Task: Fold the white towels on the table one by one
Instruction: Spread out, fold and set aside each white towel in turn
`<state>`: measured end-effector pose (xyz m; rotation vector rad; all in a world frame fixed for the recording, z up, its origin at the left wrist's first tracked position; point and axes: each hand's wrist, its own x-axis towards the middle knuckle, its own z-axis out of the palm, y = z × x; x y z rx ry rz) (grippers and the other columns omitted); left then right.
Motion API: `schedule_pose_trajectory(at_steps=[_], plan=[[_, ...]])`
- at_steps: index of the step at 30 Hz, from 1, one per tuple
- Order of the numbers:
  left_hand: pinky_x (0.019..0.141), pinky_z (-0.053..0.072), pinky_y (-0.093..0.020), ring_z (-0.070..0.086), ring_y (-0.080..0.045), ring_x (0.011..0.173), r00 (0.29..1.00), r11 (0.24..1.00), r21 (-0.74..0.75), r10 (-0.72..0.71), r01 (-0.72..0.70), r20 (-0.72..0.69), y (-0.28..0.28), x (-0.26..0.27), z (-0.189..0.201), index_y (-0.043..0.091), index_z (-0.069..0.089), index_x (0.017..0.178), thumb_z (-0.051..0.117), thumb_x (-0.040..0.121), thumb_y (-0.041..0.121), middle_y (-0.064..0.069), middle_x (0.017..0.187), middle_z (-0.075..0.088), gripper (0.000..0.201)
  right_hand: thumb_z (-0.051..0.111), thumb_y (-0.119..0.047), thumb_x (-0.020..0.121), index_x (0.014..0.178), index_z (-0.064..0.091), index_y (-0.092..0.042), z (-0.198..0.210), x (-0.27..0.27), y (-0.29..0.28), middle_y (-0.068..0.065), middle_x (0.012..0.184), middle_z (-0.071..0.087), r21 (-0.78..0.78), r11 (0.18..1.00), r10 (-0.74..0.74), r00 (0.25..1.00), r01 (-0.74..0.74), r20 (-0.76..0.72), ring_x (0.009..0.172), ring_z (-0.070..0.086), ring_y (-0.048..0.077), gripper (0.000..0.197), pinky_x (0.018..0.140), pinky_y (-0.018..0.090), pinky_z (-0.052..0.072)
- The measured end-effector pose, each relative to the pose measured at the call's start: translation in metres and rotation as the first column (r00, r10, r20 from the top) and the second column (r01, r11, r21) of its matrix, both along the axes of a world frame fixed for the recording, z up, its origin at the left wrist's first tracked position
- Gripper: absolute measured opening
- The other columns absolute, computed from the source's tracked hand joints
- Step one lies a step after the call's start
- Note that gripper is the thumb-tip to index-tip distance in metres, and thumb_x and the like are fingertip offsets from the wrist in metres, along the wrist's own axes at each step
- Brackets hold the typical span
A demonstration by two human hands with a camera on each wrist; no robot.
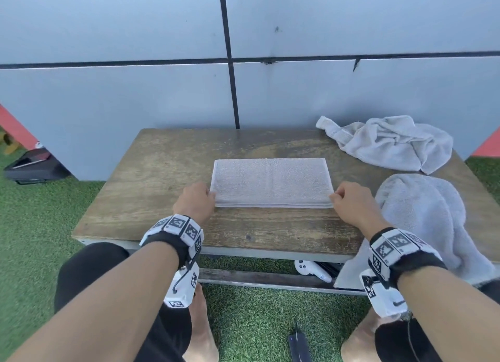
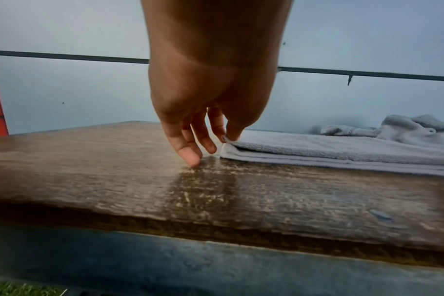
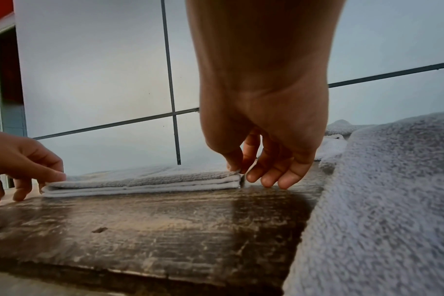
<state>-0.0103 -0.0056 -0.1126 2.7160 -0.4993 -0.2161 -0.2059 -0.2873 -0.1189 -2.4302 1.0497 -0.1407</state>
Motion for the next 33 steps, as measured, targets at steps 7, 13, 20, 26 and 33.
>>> schedule_pose_trajectory(at_steps=[7, 13, 20, 26, 33], plan=[[0.049, 0.040, -0.029, 0.037, -0.017, 0.045, 0.999, 0.995, -0.102, 0.020, -0.017, 0.029, 0.003, 0.007, 0.003, 0.017, 0.040, 0.063, 0.052, 0.093, 0.025, 0.003, 0.051, 0.040, 0.034, 0.052, -0.016, 0.096, 0.063, 0.041, -0.013, 0.009, -0.004, -0.006, 0.015, 0.069, 0.062, -0.002, 1.000, 0.015, 0.996, -0.015, 0.082, 0.072, 0.062, 0.030, 0.035, 0.074, 0.045, 0.054], [0.049, 0.032, -0.024, 0.032, -0.015, 0.044, 0.998, 0.996, -0.089, 0.000, -0.005, -0.056, 0.010, 0.011, -0.004, 0.020, 0.034, 0.058, 0.058, 0.089, 0.023, 0.005, 0.048, 0.034, 0.039, 0.060, -0.019, 0.089, 0.060, 0.042, -0.015, 0.009, -0.004, -0.013, 0.016, 0.059, 0.053, 0.101, 0.991, 0.099, 0.986, -0.085, -0.135, 0.058, 0.051, 0.020, 0.035, 0.057, 0.030, 0.041], [0.083, 0.046, -0.037, 0.046, -0.019, 0.095, 0.997, 0.992, -0.117, -0.033, 0.041, 0.070, -0.019, 0.010, -0.003, 0.017, 0.050, 0.098, 0.059, 0.088, 0.032, -0.003, 0.106, 0.046, 0.020, 0.056, -0.030, 0.086, 0.087, 0.048, -0.015, 0.019, 0.013, 0.000, 0.002, 0.093, 0.054, -0.140, 0.989, 0.045, 0.999, -0.046, -0.011, 0.087, 0.051, 0.022, 0.017, 0.073, 0.038, 0.046], [0.113, 0.035, -0.041, 0.034, -0.026, 0.140, 0.885, 0.906, -0.054, -0.396, 0.421, 0.244, -0.094, -0.006, -0.018, 0.013, 0.045, 0.135, 0.047, 0.098, 0.021, -0.006, 0.150, 0.037, 0.038, 0.045, -0.027, 0.099, 0.132, 0.045, -0.012, -0.001, 0.079, 0.040, 0.007, 0.142, 0.043, -0.161, 0.918, 0.373, 0.927, -0.363, 0.032, 0.129, 0.039, 0.026, 0.037, 0.101, 0.042, 0.039], [0.125, 0.002, -0.042, -0.003, -0.018, 0.155, 0.840, 0.852, 0.177, -0.519, 0.492, 0.160, -0.122, -0.003, -0.054, 0.017, 0.010, 0.160, 0.016, 0.104, 0.034, 0.002, 0.168, 0.003, 0.058, 0.011, -0.043, 0.105, 0.160, 0.001, -0.024, -0.045, 0.106, 0.044, -0.006, 0.168, -0.009, -0.153, 0.894, 0.393, 0.902, -0.420, -0.181, 0.154, -0.011, 0.014, 0.059, 0.123, 0.046, -0.004]])
